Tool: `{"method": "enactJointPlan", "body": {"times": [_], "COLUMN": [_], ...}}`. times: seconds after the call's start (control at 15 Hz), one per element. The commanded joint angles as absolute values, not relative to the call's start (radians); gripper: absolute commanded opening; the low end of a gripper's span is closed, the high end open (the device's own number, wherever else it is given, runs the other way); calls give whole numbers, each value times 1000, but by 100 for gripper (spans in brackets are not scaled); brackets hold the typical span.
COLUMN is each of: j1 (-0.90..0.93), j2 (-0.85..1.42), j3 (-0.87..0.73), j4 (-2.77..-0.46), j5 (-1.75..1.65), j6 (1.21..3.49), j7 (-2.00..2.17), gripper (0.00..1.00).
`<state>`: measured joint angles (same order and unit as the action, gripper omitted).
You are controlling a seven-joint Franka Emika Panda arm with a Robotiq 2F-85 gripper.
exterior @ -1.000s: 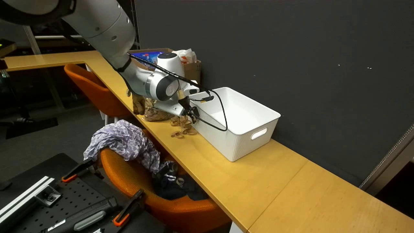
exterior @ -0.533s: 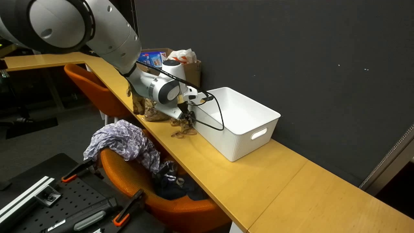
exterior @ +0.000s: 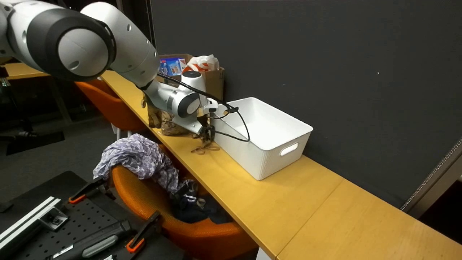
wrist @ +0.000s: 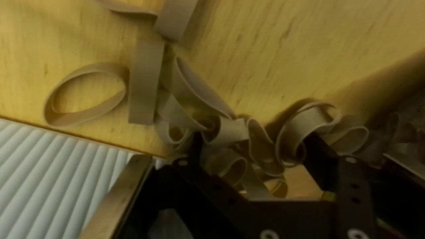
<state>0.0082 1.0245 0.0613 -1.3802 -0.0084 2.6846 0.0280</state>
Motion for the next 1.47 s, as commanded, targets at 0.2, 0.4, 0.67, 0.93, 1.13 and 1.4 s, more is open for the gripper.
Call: {"method": "enactJointPlan", "body": {"times": [0.2, 0.4, 0.67, 0.93, 1.13, 1.4], "j1": [-9, -14, 1, 22, 49, 89], "j2": [1042, 1005, 891, 719, 572, 389], "j3": [77, 79, 61, 48, 33, 13], "j4": [-1335, -1375, -1499, -1646, -1720, -1756], "j5": [17, 24, 27, 30, 18, -27], "j6": [2651, 2656, 2644, 2577, 2465, 2339], "j7": [-3, 4, 42, 98, 148, 201], "gripper": [21, 0, 2, 2, 2, 2]}}
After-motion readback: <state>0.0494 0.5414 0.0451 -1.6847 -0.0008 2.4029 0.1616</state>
